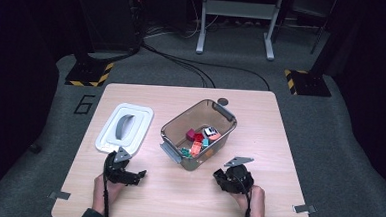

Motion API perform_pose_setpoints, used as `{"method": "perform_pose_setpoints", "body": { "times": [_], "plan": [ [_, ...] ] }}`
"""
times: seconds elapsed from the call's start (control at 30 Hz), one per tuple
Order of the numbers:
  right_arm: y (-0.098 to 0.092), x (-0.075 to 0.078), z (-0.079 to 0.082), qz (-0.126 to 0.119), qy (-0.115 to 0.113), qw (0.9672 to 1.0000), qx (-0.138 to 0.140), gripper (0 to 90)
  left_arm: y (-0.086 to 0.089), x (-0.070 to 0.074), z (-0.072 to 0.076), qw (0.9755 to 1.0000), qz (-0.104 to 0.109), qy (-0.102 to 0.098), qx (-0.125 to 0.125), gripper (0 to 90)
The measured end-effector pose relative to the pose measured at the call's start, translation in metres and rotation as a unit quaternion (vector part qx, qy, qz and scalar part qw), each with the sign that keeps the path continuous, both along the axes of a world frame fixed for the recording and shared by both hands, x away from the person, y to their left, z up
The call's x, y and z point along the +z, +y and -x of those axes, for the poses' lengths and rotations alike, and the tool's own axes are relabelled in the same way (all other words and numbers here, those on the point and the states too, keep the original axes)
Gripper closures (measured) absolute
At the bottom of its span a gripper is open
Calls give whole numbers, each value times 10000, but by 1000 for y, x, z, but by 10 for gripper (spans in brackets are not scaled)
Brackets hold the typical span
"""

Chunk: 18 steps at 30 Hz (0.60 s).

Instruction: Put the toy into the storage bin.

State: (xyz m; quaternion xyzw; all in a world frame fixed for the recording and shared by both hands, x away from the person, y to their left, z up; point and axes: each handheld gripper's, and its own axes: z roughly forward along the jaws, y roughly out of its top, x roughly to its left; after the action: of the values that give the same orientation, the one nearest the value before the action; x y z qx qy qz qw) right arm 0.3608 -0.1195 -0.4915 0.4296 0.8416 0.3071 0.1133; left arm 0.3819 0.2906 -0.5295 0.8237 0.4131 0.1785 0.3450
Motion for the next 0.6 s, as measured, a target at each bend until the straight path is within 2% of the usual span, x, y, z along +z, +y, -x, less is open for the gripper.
{"method": "perform_pose_setpoints", "body": {
  "times": [0.2,0.6],
  "plan": [
    [-6,9,-5,14,-112,9999,-92,585,0,0,0,10000,11,2,7,33],
    [-16,38,-20,45,-351,9989,-297,584,0,0,0,10000,11,3,7,33]
  ]
}}
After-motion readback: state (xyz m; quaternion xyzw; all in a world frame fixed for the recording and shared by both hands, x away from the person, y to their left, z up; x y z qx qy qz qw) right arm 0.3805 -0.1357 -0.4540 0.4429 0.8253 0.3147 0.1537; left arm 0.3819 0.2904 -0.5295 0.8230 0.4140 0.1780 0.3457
